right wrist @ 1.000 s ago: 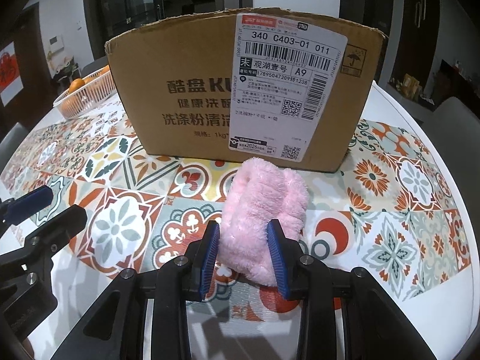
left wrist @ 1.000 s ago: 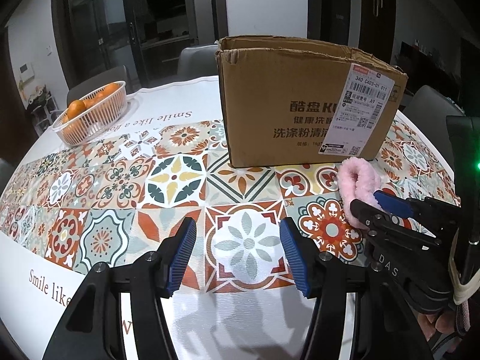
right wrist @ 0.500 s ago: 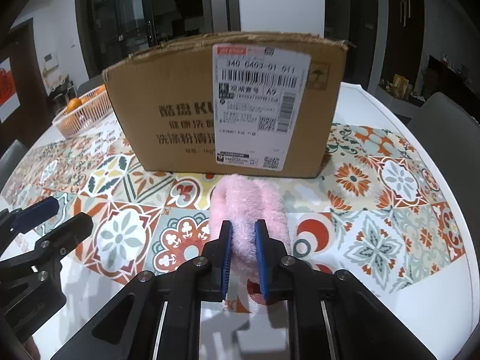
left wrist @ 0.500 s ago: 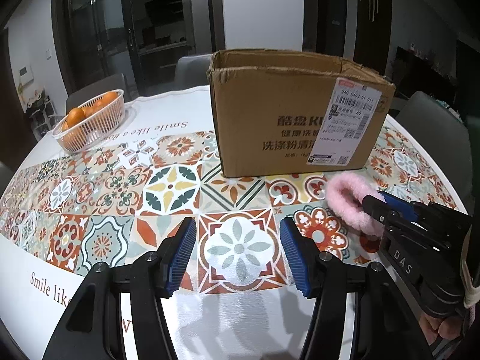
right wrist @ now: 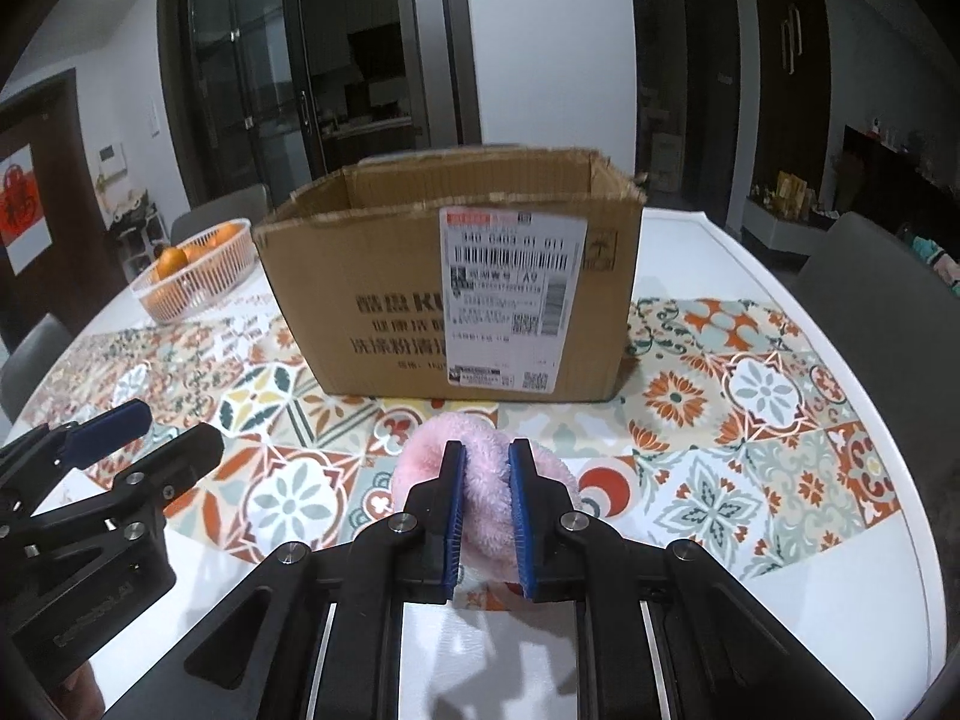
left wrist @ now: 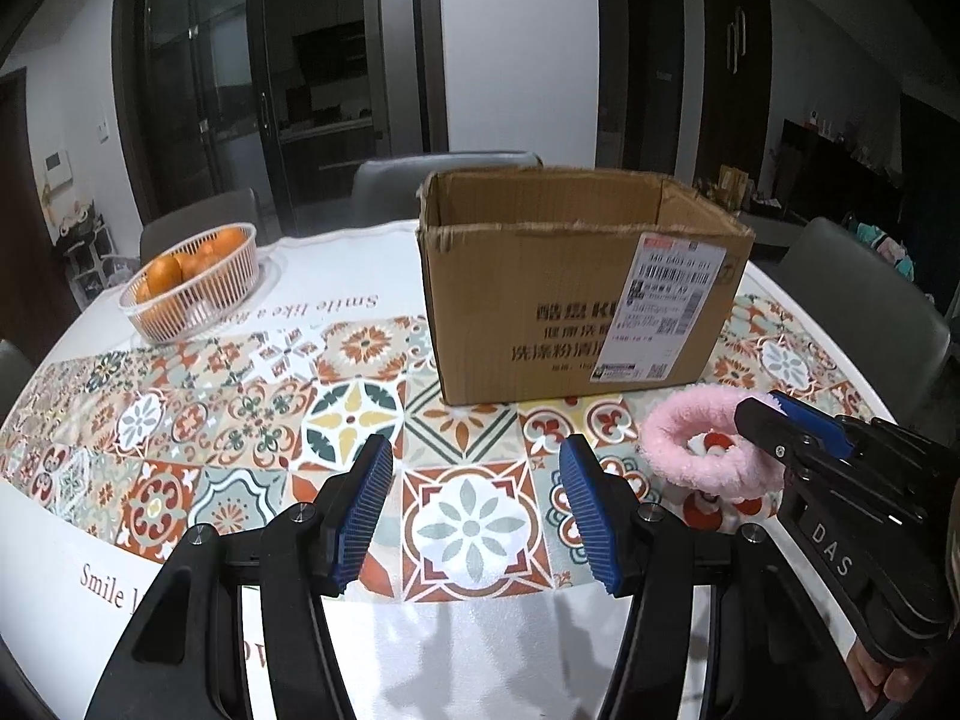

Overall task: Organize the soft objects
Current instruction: 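Lift the pink sock with the right tool and carry it over the box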

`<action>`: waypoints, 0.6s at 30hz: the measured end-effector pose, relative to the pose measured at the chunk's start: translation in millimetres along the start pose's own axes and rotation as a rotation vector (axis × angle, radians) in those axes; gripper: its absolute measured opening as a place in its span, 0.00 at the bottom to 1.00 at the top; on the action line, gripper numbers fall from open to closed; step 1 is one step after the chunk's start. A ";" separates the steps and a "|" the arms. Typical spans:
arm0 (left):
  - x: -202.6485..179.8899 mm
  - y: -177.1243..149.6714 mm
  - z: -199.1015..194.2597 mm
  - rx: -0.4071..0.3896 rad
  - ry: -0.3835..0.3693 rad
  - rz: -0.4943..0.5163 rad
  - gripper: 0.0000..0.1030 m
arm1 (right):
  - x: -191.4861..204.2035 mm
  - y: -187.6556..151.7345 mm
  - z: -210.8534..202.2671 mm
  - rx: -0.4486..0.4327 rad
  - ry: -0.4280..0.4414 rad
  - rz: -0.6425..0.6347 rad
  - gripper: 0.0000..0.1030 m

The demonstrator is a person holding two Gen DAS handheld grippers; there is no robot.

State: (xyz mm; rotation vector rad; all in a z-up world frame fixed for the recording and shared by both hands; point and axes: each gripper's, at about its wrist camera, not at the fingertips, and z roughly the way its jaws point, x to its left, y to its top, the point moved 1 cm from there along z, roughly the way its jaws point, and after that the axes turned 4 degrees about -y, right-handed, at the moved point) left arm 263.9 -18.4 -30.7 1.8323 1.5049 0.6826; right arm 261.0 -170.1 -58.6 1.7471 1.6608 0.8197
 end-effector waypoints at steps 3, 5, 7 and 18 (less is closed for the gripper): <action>-1.2 4.7 -8.0 -0.023 -0.001 0.004 0.56 | 0.0 6.2 -12.5 -0.034 0.001 0.003 0.15; -2.0 8.8 -13.5 -0.040 -0.003 0.006 0.56 | -0.2 10.2 -19.1 -0.051 0.000 0.005 0.15; -2.8 12.6 -17.2 -0.054 -0.002 0.006 0.56 | -0.6 14.8 -26.0 -0.071 0.002 0.009 0.15; -3.0 38.1 -33.7 -0.135 -0.006 0.010 0.56 | -2.3 39.0 -50.4 -0.171 0.004 0.029 0.15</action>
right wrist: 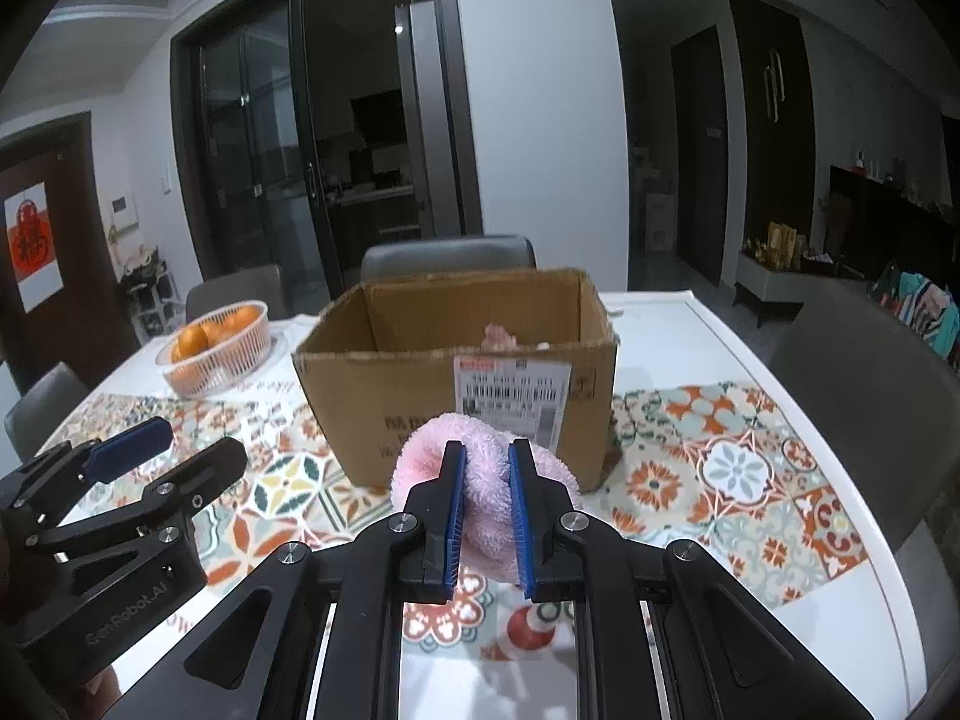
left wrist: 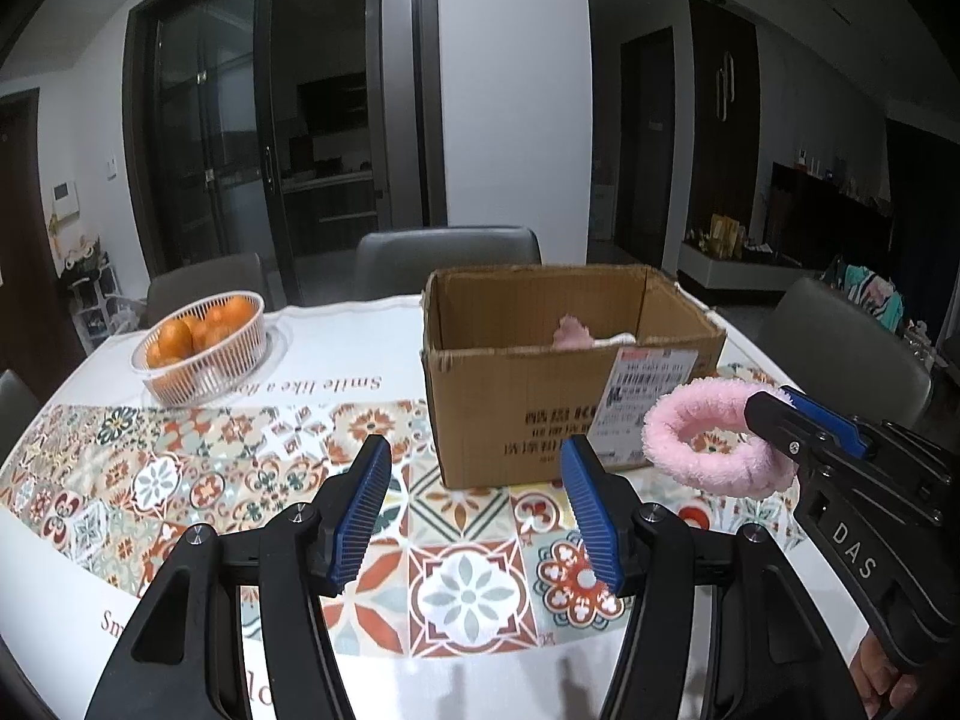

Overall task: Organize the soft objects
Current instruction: 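Lift the pink sock with the right tool and carry it over the box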

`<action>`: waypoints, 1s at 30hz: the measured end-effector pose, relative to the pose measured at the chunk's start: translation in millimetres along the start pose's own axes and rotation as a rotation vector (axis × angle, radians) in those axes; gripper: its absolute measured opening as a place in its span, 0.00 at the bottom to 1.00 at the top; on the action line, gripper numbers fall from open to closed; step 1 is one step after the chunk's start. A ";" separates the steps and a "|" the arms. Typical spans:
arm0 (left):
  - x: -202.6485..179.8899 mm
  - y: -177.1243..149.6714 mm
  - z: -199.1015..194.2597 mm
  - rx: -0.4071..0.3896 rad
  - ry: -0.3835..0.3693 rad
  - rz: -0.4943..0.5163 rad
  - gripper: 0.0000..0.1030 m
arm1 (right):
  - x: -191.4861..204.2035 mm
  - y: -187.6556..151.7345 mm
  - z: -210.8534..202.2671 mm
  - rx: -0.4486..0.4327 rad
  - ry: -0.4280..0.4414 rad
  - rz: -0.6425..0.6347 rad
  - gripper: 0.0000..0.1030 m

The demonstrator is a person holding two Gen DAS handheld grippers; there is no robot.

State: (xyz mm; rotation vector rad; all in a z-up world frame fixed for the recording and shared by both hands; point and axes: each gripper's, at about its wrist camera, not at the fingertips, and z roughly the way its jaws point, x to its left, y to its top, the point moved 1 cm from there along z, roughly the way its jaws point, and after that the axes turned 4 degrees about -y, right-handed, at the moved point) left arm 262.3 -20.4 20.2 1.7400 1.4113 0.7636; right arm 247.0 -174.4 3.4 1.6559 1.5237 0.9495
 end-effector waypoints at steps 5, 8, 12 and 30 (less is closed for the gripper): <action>1.5 14.9 -1.9 -0.037 0.003 0.002 0.57 | 0.2 14.4 -2.1 -0.042 0.003 0.006 0.15; 3.0 23.6 -2.3 -0.057 0.004 0.001 0.57 | 0.1 23.6 -1.8 -0.067 0.002 0.006 0.15; 2.7 33.8 -0.7 -0.079 0.002 0.001 0.57 | 0.6 33.9 -1.0 -0.092 0.003 0.007 0.15; 18.1 61.5 35.8 -0.110 0.018 -0.004 0.58 | 8.3 73.9 33.6 -0.163 0.011 -0.035 0.15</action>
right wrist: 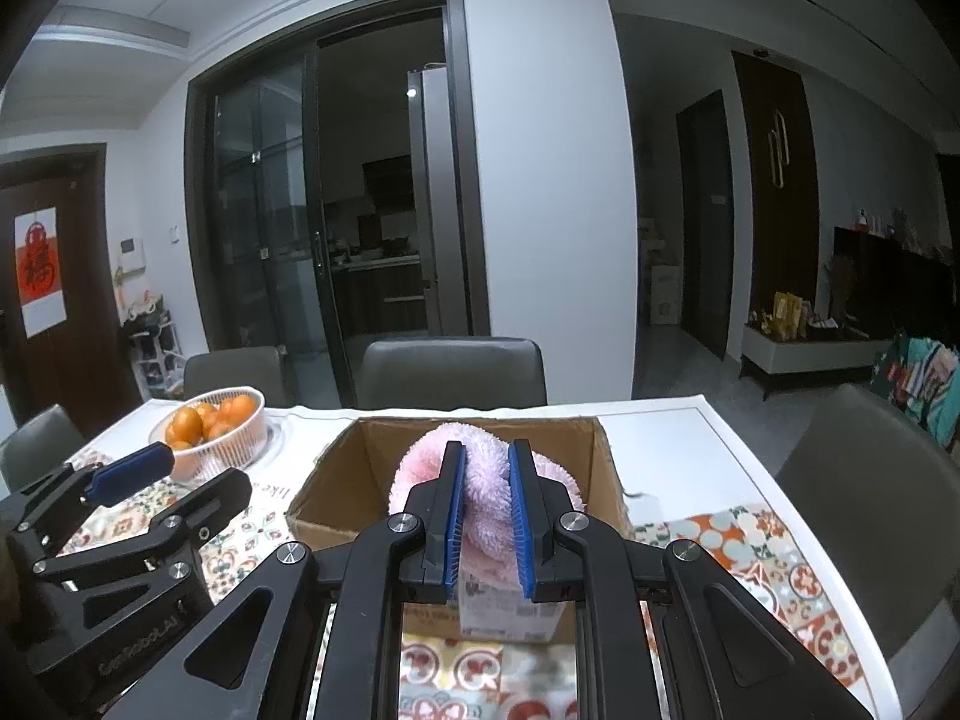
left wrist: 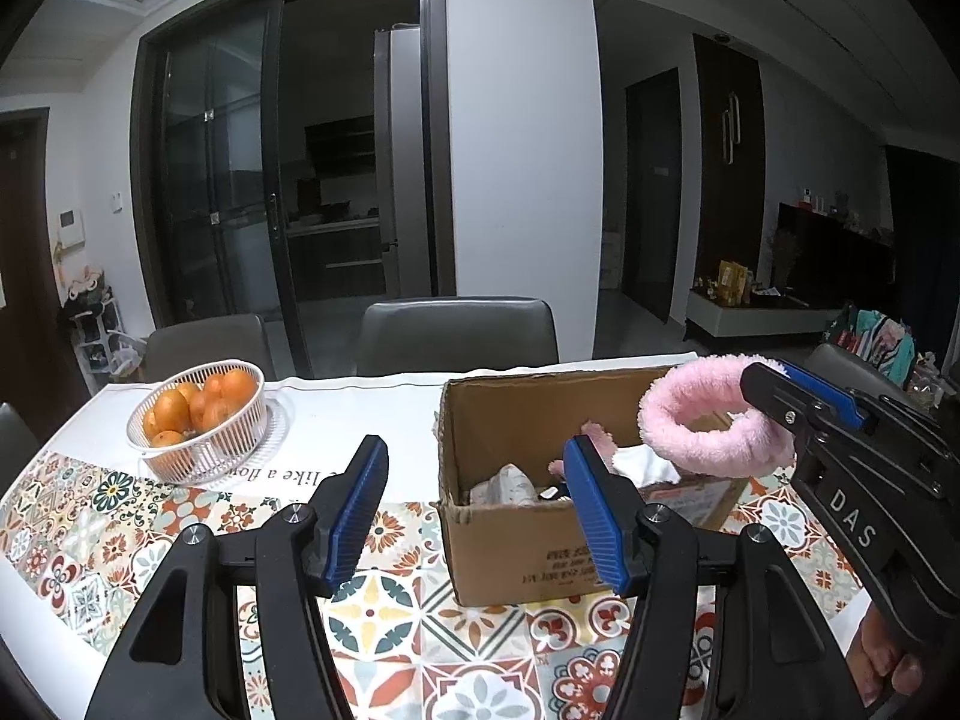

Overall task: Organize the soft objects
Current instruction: 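Lift the pink sock with the right tool and carry it over the box, then open the right tool to drop the pink sock into the box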

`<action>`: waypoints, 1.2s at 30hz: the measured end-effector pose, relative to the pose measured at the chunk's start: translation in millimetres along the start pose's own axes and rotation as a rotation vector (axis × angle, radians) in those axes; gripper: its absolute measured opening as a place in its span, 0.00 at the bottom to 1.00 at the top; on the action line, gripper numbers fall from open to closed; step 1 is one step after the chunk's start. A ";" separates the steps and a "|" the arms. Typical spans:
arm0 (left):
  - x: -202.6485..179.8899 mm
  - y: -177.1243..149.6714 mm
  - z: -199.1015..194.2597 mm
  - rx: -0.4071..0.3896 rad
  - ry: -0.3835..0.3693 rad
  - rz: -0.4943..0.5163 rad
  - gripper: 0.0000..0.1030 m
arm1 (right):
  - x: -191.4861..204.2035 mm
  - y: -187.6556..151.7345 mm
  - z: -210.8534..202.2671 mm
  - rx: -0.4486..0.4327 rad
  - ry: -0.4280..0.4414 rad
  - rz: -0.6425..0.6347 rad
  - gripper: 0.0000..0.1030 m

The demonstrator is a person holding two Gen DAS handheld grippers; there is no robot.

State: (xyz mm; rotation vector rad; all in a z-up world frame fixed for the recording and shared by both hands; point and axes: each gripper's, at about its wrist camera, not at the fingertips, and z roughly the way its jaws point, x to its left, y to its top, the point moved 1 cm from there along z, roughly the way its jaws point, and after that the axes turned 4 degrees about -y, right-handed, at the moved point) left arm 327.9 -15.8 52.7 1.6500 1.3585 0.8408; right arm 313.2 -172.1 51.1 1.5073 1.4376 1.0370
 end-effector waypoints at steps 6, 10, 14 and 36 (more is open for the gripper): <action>7.0 -3.3 19.9 0.015 0.013 -0.008 0.58 | 4.1 0.6 24.7 0.008 0.019 -0.020 0.15; 10.1 -5.6 32.5 0.025 0.023 -0.014 0.59 | 6.2 -3.3 44.1 0.023 0.037 -0.027 0.15; 13.5 -7.8 45.2 0.035 0.034 -0.020 0.59 | 8.8 -7.6 62.3 0.041 0.050 -0.036 0.15; 9.9 -24.6 67.0 0.085 0.060 -0.015 0.59 | 1.0 -32.5 111.4 0.161 0.036 -0.033 0.38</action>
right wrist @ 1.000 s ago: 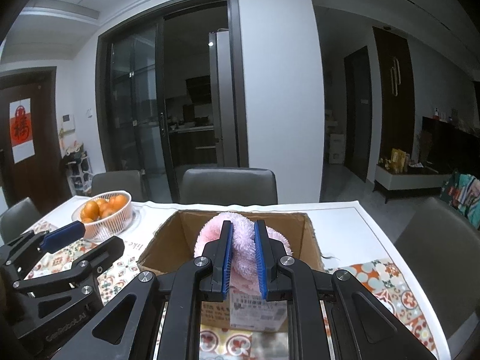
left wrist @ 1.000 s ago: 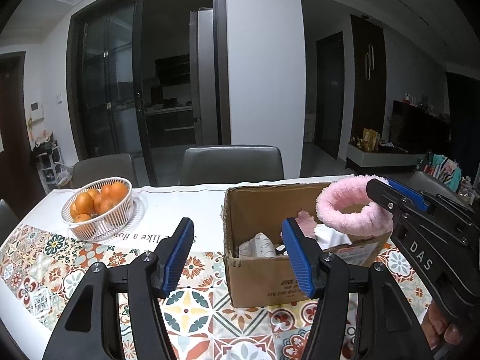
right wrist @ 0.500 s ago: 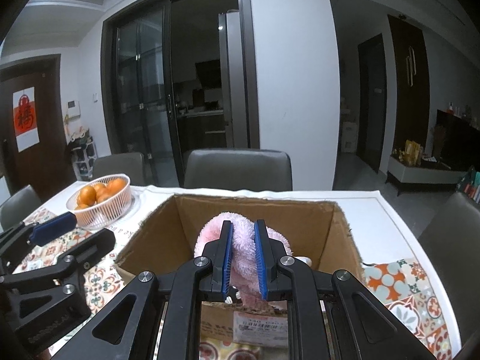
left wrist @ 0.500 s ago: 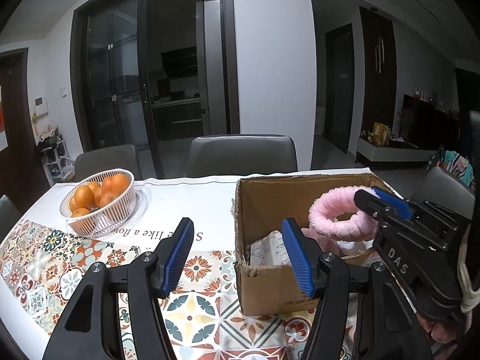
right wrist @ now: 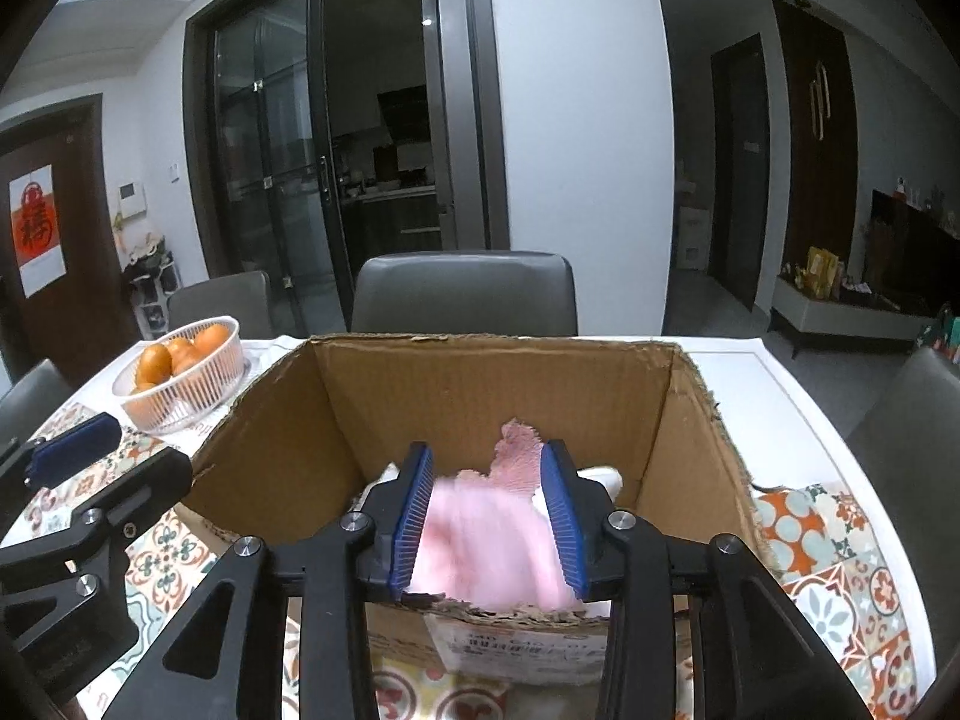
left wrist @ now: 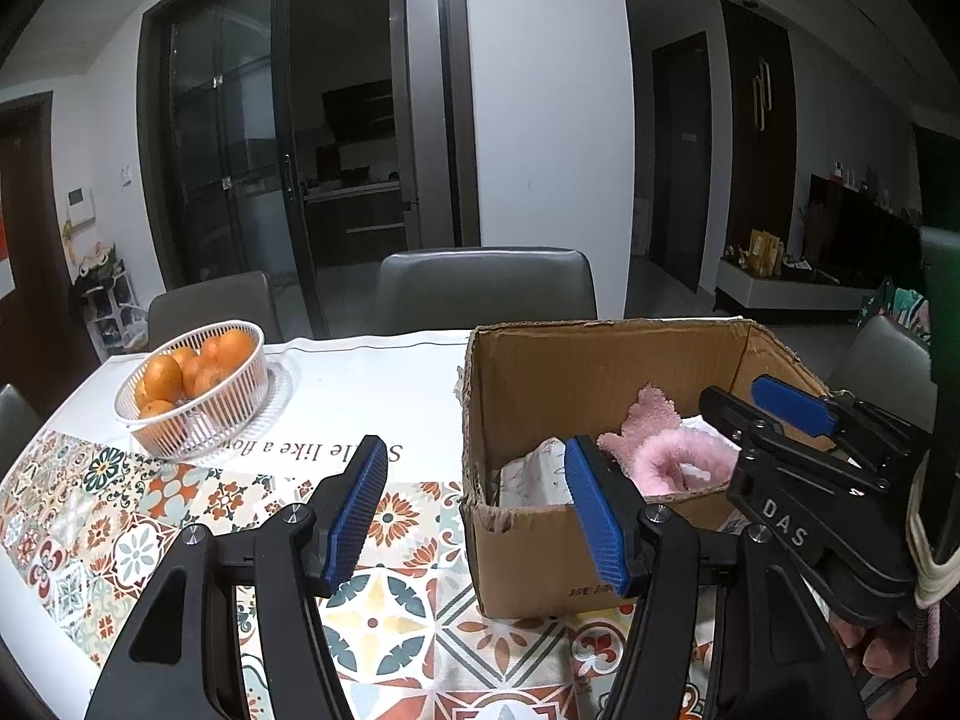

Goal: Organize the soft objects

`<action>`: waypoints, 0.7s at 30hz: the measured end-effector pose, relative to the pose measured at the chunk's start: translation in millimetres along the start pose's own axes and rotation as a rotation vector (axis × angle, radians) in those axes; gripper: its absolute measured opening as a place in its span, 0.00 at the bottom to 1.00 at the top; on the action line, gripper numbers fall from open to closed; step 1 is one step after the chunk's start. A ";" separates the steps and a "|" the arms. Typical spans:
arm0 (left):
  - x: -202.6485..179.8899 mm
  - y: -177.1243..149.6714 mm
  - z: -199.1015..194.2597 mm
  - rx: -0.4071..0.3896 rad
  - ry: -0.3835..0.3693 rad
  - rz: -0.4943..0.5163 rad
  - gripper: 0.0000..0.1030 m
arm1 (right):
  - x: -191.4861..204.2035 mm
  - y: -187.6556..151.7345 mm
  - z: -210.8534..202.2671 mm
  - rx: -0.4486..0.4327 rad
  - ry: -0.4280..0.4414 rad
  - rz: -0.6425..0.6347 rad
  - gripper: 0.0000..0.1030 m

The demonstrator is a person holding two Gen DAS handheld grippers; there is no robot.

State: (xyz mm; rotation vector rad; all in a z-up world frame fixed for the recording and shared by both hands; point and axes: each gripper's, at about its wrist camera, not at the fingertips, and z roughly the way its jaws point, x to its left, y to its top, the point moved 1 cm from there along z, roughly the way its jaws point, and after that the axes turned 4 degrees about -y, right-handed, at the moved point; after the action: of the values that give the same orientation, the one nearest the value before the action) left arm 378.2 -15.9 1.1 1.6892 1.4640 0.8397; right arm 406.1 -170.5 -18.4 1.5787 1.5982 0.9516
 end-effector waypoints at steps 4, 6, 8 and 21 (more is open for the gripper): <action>0.1 -1.1 -6.2 -0.003 -0.001 -0.009 0.60 | -4.5 -1.4 -9.5 0.008 -0.010 0.016 0.38; 0.0 -1.6 -10.8 -0.006 -0.005 -0.011 0.60 | -6.4 -1.7 -15.3 0.016 -0.017 0.025 0.39; -0.4 -2.5 -16.3 -0.011 -0.007 -0.012 0.60 | -8.4 -3.4 -24.9 0.013 -0.021 0.032 0.40; -3.8 -6.2 -82.4 -0.060 -0.019 -0.021 0.63 | -10.0 -6.6 -98.2 0.007 -0.049 0.067 0.41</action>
State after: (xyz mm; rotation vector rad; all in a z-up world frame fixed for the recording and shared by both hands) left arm 304.4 -10.0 38.2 1.6305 1.4282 0.8458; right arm 317.9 -183.8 24.2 1.6574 1.5252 0.9355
